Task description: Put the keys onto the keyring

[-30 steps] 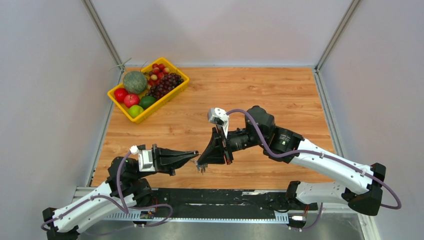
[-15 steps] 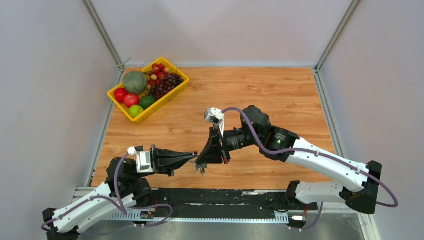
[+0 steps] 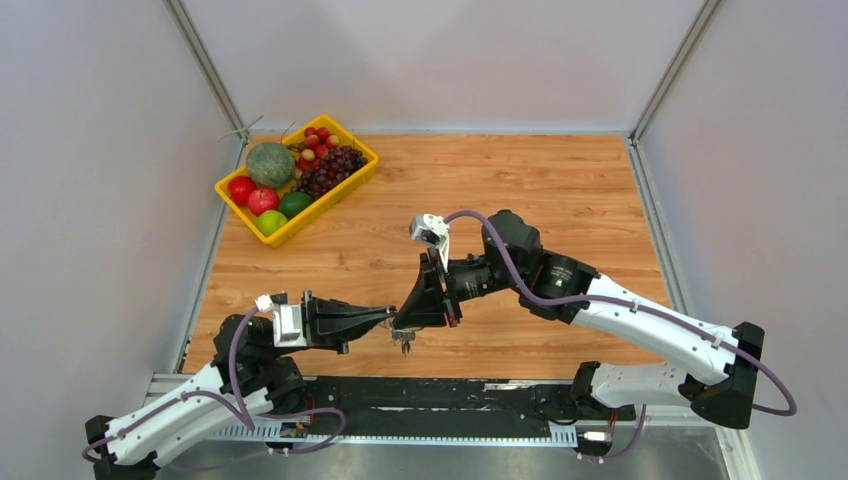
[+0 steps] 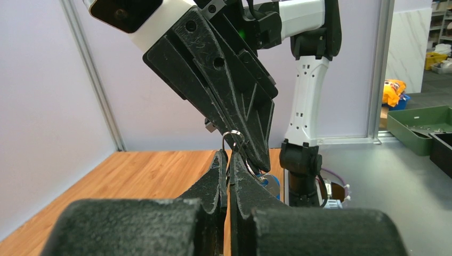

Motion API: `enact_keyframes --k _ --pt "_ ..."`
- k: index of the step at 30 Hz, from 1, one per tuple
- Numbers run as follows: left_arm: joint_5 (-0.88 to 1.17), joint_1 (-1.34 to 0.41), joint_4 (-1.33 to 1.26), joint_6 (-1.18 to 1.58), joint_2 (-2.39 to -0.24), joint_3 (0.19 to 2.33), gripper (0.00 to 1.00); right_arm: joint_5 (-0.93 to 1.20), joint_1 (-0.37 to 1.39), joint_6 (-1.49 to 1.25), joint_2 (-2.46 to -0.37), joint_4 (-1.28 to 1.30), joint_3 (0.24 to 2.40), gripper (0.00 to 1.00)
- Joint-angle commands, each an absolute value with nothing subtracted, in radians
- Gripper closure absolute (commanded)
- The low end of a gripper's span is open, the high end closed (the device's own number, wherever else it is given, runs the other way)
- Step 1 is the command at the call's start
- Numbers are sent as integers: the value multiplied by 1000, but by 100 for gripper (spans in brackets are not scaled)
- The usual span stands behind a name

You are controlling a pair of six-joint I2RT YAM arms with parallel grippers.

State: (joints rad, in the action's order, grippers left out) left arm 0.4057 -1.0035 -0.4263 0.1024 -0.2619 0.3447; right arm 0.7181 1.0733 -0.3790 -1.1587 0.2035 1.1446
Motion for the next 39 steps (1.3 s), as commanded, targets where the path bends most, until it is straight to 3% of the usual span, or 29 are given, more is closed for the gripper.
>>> enact_keyframes --k 1,39 --pt "445 -1004 -495 102 -266 341 100 718 1060 -412 -1149 156 1175 100" --pt "519 -1003 -540 102 -301 332 100 679 1047 -492 -1122 123 1145 100"
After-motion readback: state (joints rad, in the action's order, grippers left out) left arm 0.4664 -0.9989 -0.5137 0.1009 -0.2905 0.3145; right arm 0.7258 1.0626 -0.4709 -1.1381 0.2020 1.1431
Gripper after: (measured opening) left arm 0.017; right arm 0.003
